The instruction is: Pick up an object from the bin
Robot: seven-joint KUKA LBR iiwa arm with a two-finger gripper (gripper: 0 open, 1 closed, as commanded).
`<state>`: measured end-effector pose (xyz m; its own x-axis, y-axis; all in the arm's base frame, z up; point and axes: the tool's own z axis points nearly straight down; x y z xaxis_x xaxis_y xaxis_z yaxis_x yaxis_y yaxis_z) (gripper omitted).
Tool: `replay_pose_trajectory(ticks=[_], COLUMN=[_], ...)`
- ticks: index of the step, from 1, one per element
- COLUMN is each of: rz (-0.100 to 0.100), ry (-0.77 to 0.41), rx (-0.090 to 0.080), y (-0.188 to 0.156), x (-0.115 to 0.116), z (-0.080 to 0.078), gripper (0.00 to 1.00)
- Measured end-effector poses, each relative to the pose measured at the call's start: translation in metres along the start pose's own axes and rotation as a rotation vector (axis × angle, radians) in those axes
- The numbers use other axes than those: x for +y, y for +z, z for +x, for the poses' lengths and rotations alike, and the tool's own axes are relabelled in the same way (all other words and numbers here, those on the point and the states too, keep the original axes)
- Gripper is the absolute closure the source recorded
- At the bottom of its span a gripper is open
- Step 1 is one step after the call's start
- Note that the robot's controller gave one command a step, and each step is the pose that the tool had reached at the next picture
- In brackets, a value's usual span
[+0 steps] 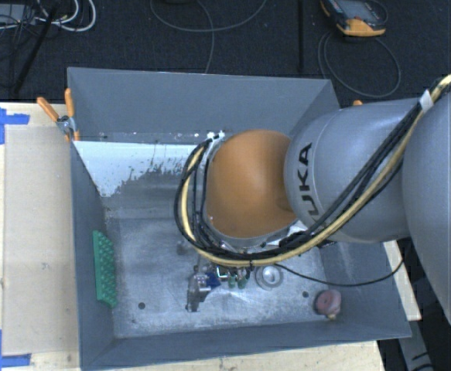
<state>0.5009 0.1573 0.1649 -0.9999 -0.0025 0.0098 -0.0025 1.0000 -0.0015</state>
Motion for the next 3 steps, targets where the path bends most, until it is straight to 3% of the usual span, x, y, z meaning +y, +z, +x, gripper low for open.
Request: replay_pose_trajectory(ticks=[1, 2, 3], rz=[-0.004, -0.001, -0.003], ry=[0.015, -0.066, -0.064], rx=[-0.012, -0.012, -0.014], y=[0.096, 0.092, 0.091], x=[-0.044, -0.088, -0.087], z=[-0.014, -0.006, -0.006], gripper=[0.0, 0.0, 1.0])
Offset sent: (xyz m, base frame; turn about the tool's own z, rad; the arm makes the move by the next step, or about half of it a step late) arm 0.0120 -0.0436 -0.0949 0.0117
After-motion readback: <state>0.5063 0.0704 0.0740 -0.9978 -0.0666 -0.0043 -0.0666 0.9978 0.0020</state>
